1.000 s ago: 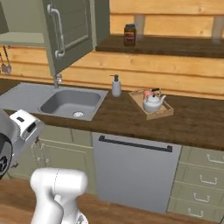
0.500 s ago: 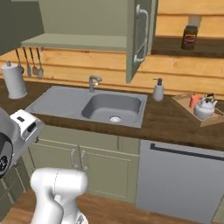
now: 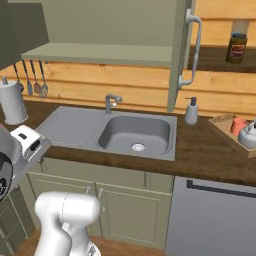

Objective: Pick the kettle from the counter and place it on the tray. Then pick the mug from the cabinet and place it on the tray. Then close the cabinet doors.

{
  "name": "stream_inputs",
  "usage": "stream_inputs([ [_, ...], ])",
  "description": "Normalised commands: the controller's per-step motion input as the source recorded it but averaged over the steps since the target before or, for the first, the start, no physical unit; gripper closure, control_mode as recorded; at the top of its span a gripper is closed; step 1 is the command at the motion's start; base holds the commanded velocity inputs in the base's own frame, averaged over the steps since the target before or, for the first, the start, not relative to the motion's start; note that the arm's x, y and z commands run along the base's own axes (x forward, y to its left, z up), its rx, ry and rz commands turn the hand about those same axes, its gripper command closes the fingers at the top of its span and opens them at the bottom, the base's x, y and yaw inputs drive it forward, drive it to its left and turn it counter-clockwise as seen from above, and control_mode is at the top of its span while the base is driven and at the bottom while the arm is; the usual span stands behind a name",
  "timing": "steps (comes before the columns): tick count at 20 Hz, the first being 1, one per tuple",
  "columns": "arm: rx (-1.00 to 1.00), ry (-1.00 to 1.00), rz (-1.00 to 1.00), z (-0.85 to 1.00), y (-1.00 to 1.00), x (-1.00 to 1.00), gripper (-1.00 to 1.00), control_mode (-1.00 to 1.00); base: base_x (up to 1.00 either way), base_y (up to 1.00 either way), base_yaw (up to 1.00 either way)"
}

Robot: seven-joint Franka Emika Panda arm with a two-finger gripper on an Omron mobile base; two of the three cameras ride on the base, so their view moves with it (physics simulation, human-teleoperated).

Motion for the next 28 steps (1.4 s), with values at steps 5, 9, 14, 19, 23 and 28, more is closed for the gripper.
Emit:
stream_inputs([
  [5, 0.0, 0.0, 0.0, 0.0, 0.0, 0.0, -1.0, 1.0, 0.37, 0.14, -0.07],
  [9, 0.0, 0.0, 0.0, 0.0, 0.0, 0.0, -1.0, 1.0, 0.38, 0.22, -0.02],
  [14, 0.0, 0.0, 0.0, 0.0, 0.0, 0.0, -1.0, 1.0, 0.4, 0.14, 0.0],
  [19, 0.0, 0.0, 0.0, 0.0, 0.0, 0.0, -1.0, 1.0, 0.24, 0.1, 0.04],
  [23, 0.0, 0.0, 0.0, 0.0, 0.0, 0.0, -1.0, 1.0, 0.07, 0.15, 0.02],
  [28, 0.0, 0.0, 0.0, 0.0, 0.0, 0.0, -1.0, 1.0, 0.01, 0.25, 0.01],
])
